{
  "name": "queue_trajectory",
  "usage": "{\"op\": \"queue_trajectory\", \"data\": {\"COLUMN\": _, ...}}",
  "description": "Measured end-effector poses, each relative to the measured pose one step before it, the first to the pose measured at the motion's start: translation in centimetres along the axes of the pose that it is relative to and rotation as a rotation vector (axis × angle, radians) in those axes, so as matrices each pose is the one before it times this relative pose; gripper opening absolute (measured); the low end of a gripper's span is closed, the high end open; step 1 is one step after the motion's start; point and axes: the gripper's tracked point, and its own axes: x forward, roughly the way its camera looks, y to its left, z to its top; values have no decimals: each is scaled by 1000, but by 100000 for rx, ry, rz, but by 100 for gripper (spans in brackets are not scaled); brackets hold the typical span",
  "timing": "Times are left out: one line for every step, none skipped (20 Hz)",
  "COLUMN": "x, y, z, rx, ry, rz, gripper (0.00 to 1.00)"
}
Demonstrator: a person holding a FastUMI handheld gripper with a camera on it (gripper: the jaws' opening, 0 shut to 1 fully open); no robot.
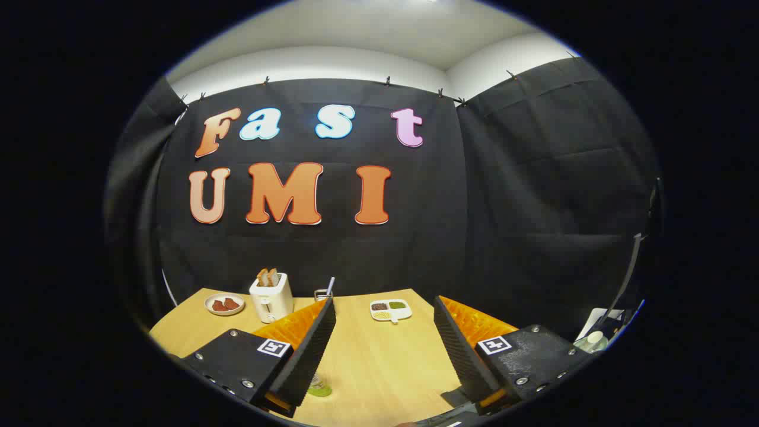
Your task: Take the bottle from table, then pour the juice into the cup, finally place the bottle on the coaster
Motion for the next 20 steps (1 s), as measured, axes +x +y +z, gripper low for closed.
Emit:
{"op": "queue_trajectory", "data": {"x": -250, "y": -556, "z": -858, "rx": -1316, "ry": 872, "rz": -2368, "gripper": 99}}
{"op": "queue_trajectory", "data": {"x": -332, "y": -128, "z": -311, "rx": -1560, "ry": -761, "rz": -832, "gripper": 99}}
{"op": "queue_trajectory", "data": {"x": -281, "y": 8, "z": -98, "rx": -1416, "ry": -161, "rz": -418, "gripper": 99}}
{"op": "queue_trajectory", "data": {"x": -178, "y": -231, "z": -329, "rx": -958, "ry": 337, "rz": -972, "gripper": 99}}
{"op": "queue_trajectory", "data": {"x": -179, "y": -257, "z": -84, "rx": -59, "ry": -356, "rz": -1397, "gripper": 99}}
{"op": "queue_trajectory", "data": {"x": -270, "y": -175, "z": -57, "rx": 1162, "ry": -596, "rz": -467, "gripper": 99}}
{"op": "queue_trajectory", "data": {"x": -437, "y": 147, "z": -39, "rx": 1840, "ry": -991, "rz": 488, "gripper": 99}}
{"op": "queue_trajectory", "data": {"x": -270, "y": 60, "z": -166, "rx": 1484, "ry": -348, "rz": 136, "gripper": 99}}
{"op": "queue_trajectory", "data": {"x": -186, "y": -39, "z": -275, "rx": 245, "ry": 325, "rz": -181, "gripper": 99}}
{"op": "queue_trajectory", "data": {"x": -23, "y": -317, "z": -291, "rx": -836, "ry": 394, "rz": -670, "gripper": 99}}
{"op": "queue_trajectory", "data": {"x": 124, "y": -150, "z": 115, "rx": -1441, "ry": 756, "rz": -8, "gripper": 99}}
{"op": "queue_trajectory", "data": {"x": -13, "y": 294, "z": 309, "rx": -1187, "ry": 1319, "rz": 1897, "gripper": 99}}
{"op": "queue_trajectory", "data": {"x": -21, "y": 718, "z": 617, "rx": -373, "ry": 469, "rz": 3657, "gripper": 99}}
{"op": "queue_trajectory", "data": {"x": -93, "y": 985, "z": 811, "rx": -689, "ry": -411, "rz": 4452, "gripper": 99}}
{"op": "queue_trajectory", "data": {"x": 127, "y": 538, "z": 743, "rx": -803, "ry": -1161, "rz": 3596, "gripper": 99}}
{"op": "queue_trajectory", "data": {"x": 196, "y": 561, "z": 336, "rx": -1196, "ry": -339, "rz": 2431, "gripper": 99}}
{"op": "queue_trajectory", "data": {"x": 299, "y": 160, "z": -36, "rx": -915, "ry": 309, "rz": 729, "gripper": 99}}
{"op": "queue_trajectory", "data": {"x": 202, "y": 242, "z": -64, "rx": 229, "ry": 801, "rz": 108, "gripper": 99}}
{"op": "queue_trajectory", "data": {"x": 91, "y": 630, "z": 13, "rx": 1747, "ry": 494, "rz": 1024, "gripper": 99}}
{"op": "queue_trajectory", "data": {"x": 57, "y": 924, "z": -180, "rx": 2639, "ry": 396, "rz": 2316, "gripper": 99}}
